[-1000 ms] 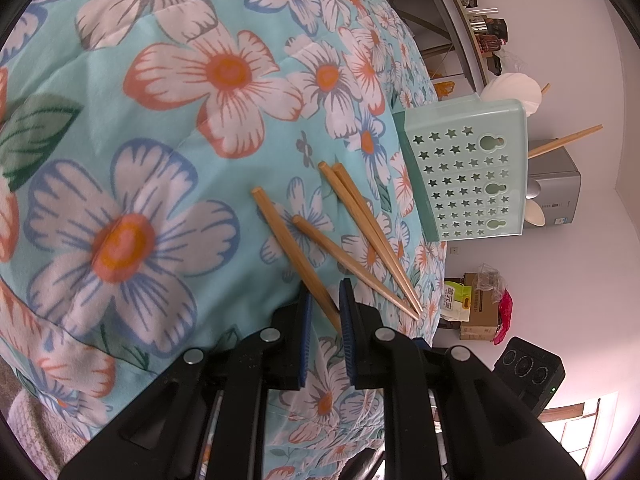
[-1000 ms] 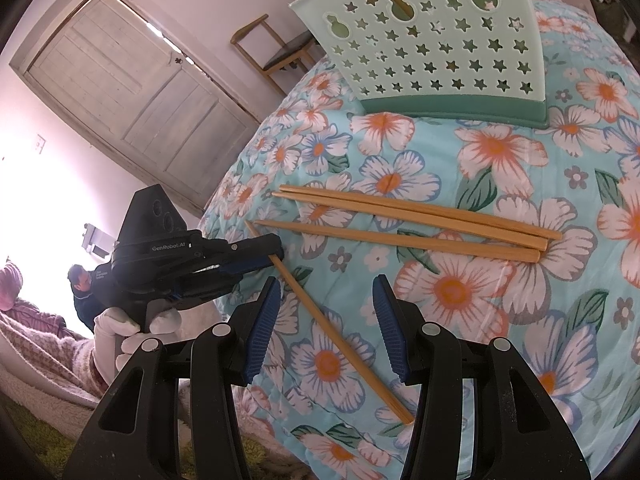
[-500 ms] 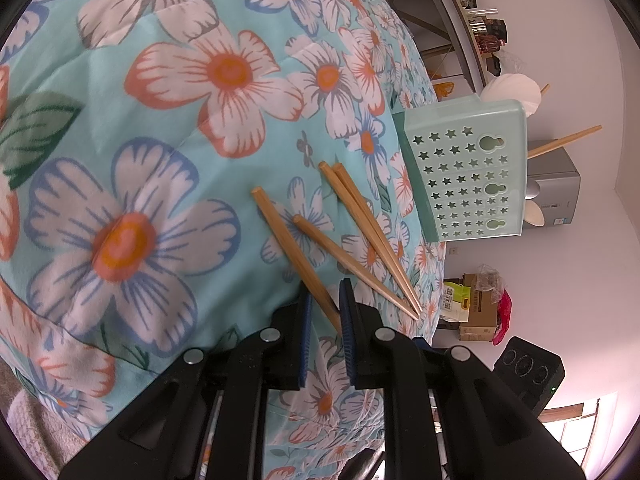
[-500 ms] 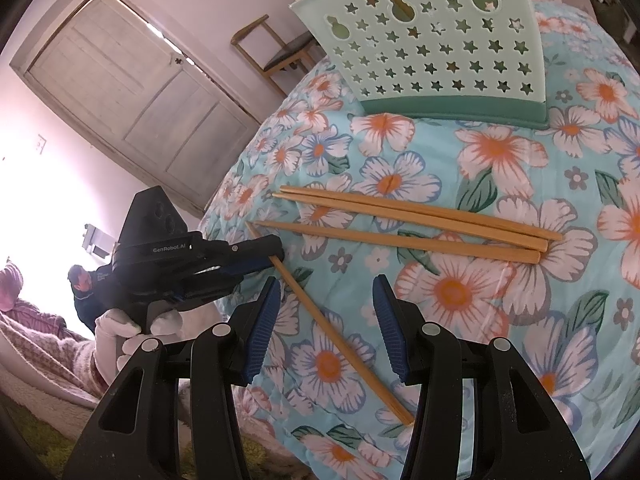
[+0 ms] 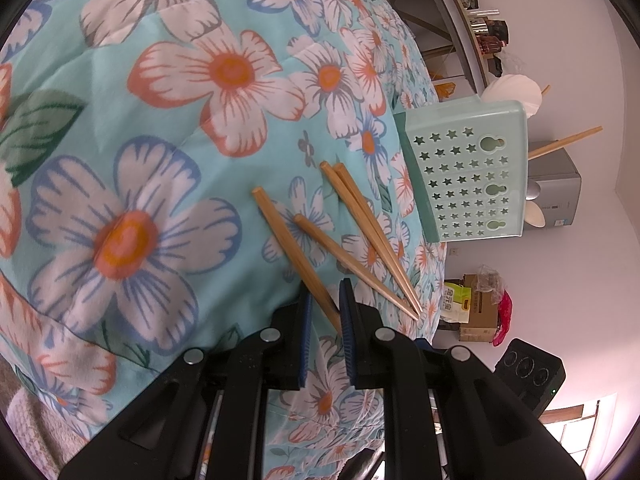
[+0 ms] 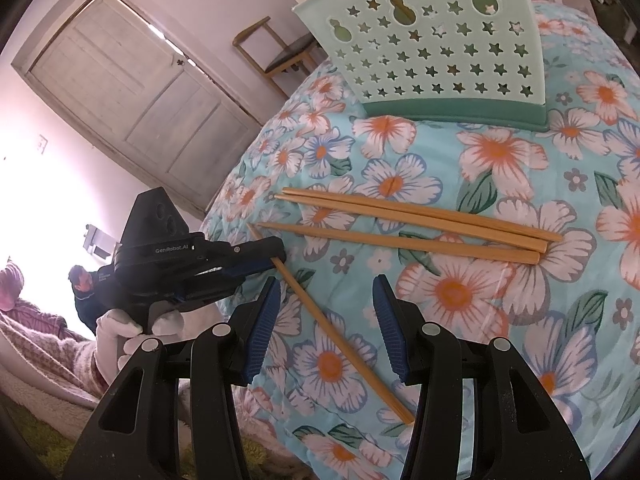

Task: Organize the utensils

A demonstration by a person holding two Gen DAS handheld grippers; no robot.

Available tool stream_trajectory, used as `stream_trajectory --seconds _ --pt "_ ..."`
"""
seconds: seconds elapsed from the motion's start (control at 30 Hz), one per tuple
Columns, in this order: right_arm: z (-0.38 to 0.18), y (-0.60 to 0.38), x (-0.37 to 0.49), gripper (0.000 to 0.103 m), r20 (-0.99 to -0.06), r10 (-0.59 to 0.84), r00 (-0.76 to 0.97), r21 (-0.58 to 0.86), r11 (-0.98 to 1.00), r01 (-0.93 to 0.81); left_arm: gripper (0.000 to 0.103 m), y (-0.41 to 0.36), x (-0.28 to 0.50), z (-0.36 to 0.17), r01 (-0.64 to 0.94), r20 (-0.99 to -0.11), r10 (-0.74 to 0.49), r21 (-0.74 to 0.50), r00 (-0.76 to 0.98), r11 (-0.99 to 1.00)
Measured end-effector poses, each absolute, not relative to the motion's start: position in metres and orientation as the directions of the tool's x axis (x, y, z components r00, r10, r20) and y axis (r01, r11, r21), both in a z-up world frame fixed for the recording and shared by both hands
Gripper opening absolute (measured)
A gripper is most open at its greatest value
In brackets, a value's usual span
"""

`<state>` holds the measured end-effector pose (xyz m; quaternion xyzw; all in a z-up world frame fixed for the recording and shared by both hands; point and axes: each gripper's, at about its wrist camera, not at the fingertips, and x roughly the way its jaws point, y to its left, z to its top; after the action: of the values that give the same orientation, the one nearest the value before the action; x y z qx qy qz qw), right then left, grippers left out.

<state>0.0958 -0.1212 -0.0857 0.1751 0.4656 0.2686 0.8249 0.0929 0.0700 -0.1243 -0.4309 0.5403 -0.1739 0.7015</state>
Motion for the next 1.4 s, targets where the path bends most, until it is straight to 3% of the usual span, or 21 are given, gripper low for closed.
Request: stream_trajectory --seconds 0.43,0.73,1.1,1.4 --pt "-0.082 -0.126 0.096 0.048 -0.671 0.601 0.434 0.533 0.798 -0.281 0.012 0.075 0.088 -0.123 -0.211 -0.601 -0.713 -0.797 0.361 0.566" --pt "-0.070 -0.112 0.113 0.048 -0.704 0.564 0.432 0.442 0.824 -0.356 0.012 0.087 0.080 -0.122 -0.190 -0.604 -0.713 -0.794 0.355 0.578" --pt "-0.073 -0.029 0.141 0.035 -0.819 0.435 0.375 0.084 0.736 -0.671 0.012 0.093 0.074 -0.123 -0.165 -0.592 -0.720 -0.801 0.362 0.576" --pt "-0.096 0.010 0.153 0.024 -0.877 0.358 0.321 -0.037 0.616 -0.787 0.012 0.102 0.069 -0.126 -0.154 -0.581 -0.730 -0.809 0.360 0.567"
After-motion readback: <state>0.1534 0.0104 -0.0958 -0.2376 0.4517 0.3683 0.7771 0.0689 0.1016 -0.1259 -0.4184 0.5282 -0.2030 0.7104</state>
